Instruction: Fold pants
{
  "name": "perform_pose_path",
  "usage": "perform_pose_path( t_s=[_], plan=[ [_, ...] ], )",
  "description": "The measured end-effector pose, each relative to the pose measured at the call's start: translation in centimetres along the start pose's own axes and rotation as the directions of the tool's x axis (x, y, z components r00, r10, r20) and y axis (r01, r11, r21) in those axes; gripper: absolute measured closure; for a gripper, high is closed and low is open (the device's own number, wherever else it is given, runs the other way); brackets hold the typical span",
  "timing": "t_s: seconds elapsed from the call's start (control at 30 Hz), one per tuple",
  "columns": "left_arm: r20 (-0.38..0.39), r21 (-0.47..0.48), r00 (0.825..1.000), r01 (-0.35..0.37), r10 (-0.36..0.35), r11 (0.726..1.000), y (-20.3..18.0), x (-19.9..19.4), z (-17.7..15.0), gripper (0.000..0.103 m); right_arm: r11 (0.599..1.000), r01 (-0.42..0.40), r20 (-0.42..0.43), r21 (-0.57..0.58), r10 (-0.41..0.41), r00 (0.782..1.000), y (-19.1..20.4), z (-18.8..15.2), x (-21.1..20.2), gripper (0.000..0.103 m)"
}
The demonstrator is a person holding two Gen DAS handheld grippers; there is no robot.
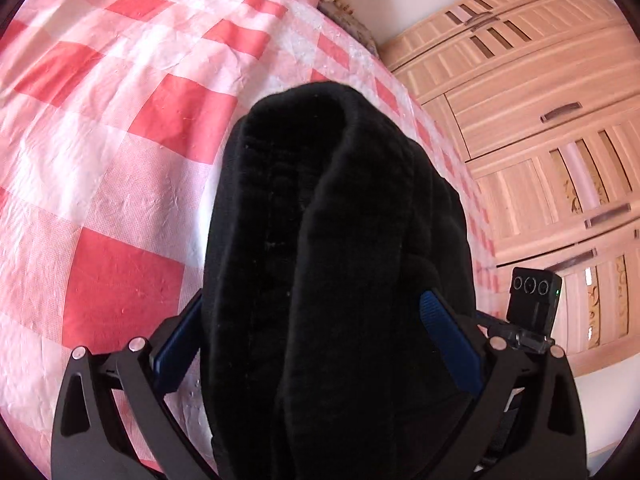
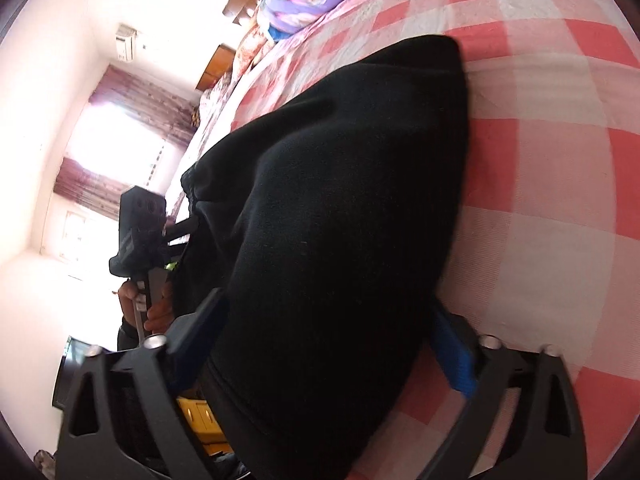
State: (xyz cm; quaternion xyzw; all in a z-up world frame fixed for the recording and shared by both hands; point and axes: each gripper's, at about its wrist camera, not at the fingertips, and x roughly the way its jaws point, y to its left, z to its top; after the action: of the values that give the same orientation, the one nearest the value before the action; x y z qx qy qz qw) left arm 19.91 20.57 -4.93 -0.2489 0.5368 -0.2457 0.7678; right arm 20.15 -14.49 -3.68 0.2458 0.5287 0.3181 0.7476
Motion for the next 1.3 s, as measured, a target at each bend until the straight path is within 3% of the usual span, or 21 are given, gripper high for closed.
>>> perform_pose_path(
  t_s=[0.07,0.13,0.27,0.37,0.43,0.5,0.53,0.6,0.63,0.67,0.73,0.87,1.0,1.3],
  plan=[
    [-0.024,0.034,0.999,-0.026,0.027,0.999,-0.3,0.0,0.0,0.002,1.0,0.023,0.017,0.018,-0.024,1.0,-0.7,-0.1,-0.6,0.042],
    [-0.042,0.021,0.999,-0.032,0.033,0.999,-0.3,0.2,0.3,0.003,1.0,-0.002,0.029,0.031,0.001,1.0,-1.3,-0.2,-0.9,0.044],
    [-0.106,0.054,0.993,-0.052,0.057,0.997,-0.8,0.2,0.0,0.002,0.999,-0.029,0.021,0.041,0.028,0.999,-1.8,-0.2,-1.0,0.042],
    [-0.201,0.011,0.978,-0.047,0.048,0.999,-0.3,0.1,0.0,0.002,0.999,-0.035,-0.024,0.034,0.036,0.999,-1.5,0.2,-0.7,0.035],
    [-0.208,-0.006,0.977,-0.054,0.052,0.999,-0.2,0.0,-0.2,0.002,0.999,-0.044,-0.032,0.022,0.045,0.998,-0.9,0.4,-0.2,0.026],
    [-0.213,0.018,0.973,-0.087,0.089,0.996,-0.8,0.4,-0.3,0.002,1.0,-0.017,-0.021,-0.012,0.017,1.0,0.1,0.5,0.5,0.024],
    [-0.206,0.015,0.974,-0.093,0.094,0.996,-1.0,0.6,-0.3,0.002,0.999,0.009,-0.009,-0.034,-0.009,1.0,0.6,0.4,0.8,0.026],
    [-0.175,0.036,0.978,-0.113,0.118,0.993,-1.6,0.8,-0.7,0.004,0.995,0.055,0.04,-0.088,-0.051,0.998,1.7,-0.1,1.1,0.04],
    [-0.148,0.073,0.977,-0.145,0.155,0.987,-2.0,0.6,-1.1,0.032,0.994,0.045,0.066,-0.1,-0.038,0.997,1.7,-0.4,0.7,0.05],
    [-0.127,0.077,0.98,-0.144,0.153,0.987,-1.9,0.2,-1.4,0.033,0.994,0.036,0.084,-0.103,-0.028,0.996,1.6,-0.6,0.4,0.057],
    [-0.09,0.092,0.984,-0.145,0.153,0.985,-2.0,-0.4,-2.0,0.042,0.995,0.012,0.114,-0.1,-0.001,0.993,1.2,-0.9,-0.1,0.062],
    [0.007,0.11,0.981,-0.193,0.194,0.975,-2.7,-1.4,-2.6,0.049,0.986,0.07,0.171,-0.15,-0.044,0.984,2.5,-1.3,-0.2,0.064],
    [0.093,0.103,0.977,-0.199,0.189,0.975,-3.3,-2.8,-3.5,0.054,0.98,0.084,0.209,-0.183,-0.045,0.977,3.5,-1.4,-0.6,0.067],
    [0.145,0.161,0.978,-0.174,0.151,0.971,-7.5,-4.5,-1.4,0.057,0.959,0.124,0.284,-0.255,-0.048,0.958,5.8,1.3,-4.1,0.07]
  ],
)
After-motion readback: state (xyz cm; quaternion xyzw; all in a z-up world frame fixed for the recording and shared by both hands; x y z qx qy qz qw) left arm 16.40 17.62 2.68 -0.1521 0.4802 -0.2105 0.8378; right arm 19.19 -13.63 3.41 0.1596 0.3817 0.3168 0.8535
